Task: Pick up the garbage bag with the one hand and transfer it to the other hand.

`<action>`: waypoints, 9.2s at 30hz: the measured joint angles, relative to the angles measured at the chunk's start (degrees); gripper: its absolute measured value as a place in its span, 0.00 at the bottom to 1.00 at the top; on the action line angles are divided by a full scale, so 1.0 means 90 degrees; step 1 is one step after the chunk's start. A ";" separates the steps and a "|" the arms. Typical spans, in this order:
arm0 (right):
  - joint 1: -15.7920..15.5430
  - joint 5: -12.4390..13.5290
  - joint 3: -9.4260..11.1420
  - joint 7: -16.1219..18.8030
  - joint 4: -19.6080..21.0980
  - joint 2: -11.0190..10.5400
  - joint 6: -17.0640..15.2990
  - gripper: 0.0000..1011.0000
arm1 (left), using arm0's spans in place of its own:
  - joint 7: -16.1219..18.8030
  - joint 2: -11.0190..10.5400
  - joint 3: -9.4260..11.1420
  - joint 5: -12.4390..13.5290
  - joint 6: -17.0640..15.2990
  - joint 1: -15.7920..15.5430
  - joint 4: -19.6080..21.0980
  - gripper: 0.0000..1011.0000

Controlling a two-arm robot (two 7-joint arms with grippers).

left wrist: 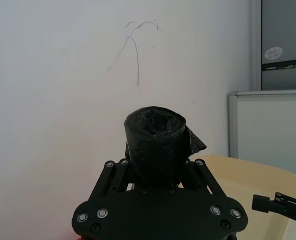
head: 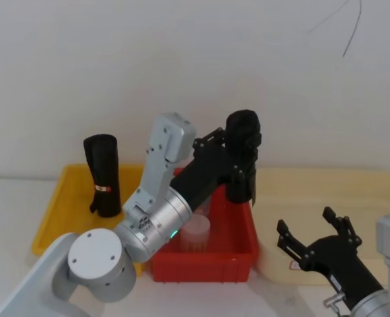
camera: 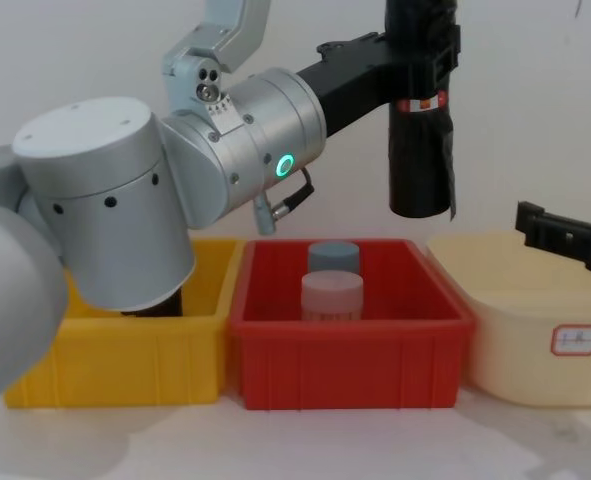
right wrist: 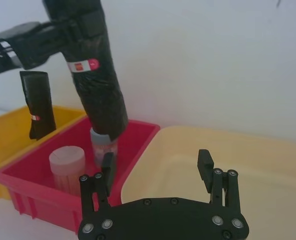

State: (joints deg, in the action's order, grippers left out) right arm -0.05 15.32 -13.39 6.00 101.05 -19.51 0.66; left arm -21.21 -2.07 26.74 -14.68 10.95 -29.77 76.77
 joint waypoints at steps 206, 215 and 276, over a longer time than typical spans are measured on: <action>0.1729 -0.0289 -0.0626 0.1992 -0.1060 0.0824 -0.1263 0.99 | 0.3037 -0.0435 -0.1172 0.2254 -0.1112 0.1299 0.1845 0.99; 0.2008 -0.0430 -0.0903 0.2108 -0.1451 0.0810 -0.1208 0.99 | 0.3478 -0.0462 -0.1418 0.2610 -0.1378 0.1493 0.2098 0.99; 0.3301 -0.0205 -0.1423 0.2457 -0.3082 0.0919 -0.1916 0.99 | 0.3885 -0.0494 -0.1657 0.2943 -0.1630 0.1682 0.2342 0.99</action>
State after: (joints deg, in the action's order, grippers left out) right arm 29.66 13.48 -26.19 28.11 73.32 -11.23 -16.58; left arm 13.76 -6.52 11.83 11.80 -3.72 -14.64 97.85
